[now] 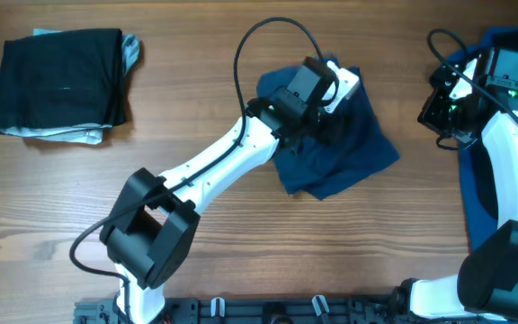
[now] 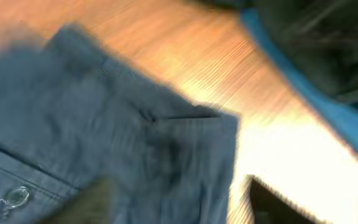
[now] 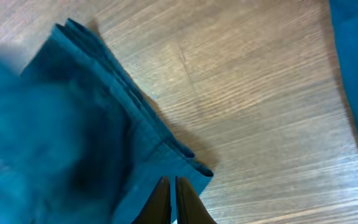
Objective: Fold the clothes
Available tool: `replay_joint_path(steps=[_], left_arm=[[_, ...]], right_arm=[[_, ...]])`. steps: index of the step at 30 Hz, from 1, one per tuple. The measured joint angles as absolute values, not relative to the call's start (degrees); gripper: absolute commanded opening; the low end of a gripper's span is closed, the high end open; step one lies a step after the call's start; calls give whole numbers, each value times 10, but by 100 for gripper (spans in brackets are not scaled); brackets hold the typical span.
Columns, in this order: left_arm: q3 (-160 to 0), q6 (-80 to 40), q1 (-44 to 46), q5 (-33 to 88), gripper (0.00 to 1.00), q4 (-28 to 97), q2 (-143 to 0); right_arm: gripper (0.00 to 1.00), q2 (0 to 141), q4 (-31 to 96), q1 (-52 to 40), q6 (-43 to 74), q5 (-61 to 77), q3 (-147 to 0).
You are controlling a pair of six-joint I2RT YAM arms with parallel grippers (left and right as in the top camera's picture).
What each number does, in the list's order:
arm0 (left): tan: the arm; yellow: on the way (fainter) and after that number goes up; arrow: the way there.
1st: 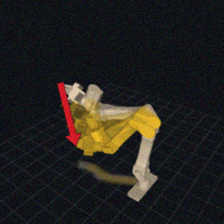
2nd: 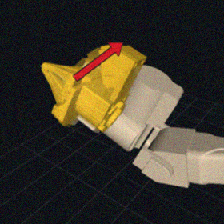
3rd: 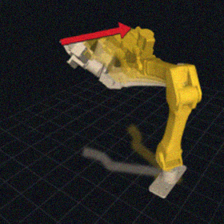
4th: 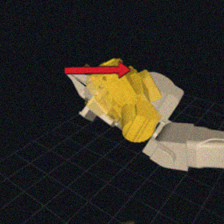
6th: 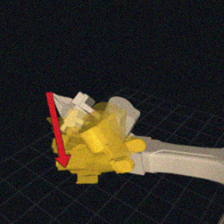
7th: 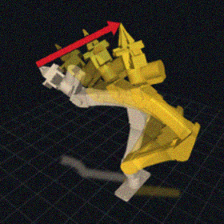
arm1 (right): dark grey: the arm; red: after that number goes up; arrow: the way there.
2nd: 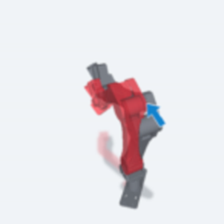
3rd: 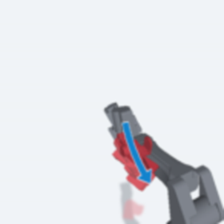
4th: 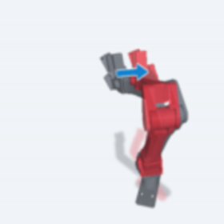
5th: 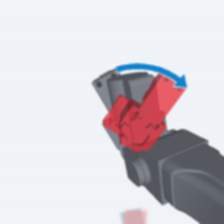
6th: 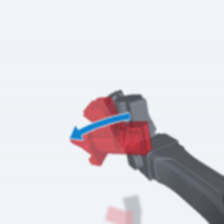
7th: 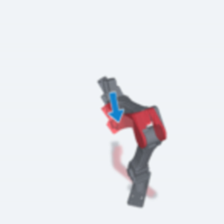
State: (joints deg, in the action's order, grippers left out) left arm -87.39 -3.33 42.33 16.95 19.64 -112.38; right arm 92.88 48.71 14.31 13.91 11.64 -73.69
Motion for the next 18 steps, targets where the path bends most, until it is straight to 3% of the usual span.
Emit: replay_joint_path(steps=[6,11,18], left_arm=[[-877,-91,363,210,97,180,-1109],[-881,-116,243,195,96,252,-1098],[-883,-121,209,91,100,410,-1100]], right_arm=[[14,929,481,142,42,213,-737],[34,929,496,83,-35,256,-737],[34,996,467,41,-46,204,-724]])
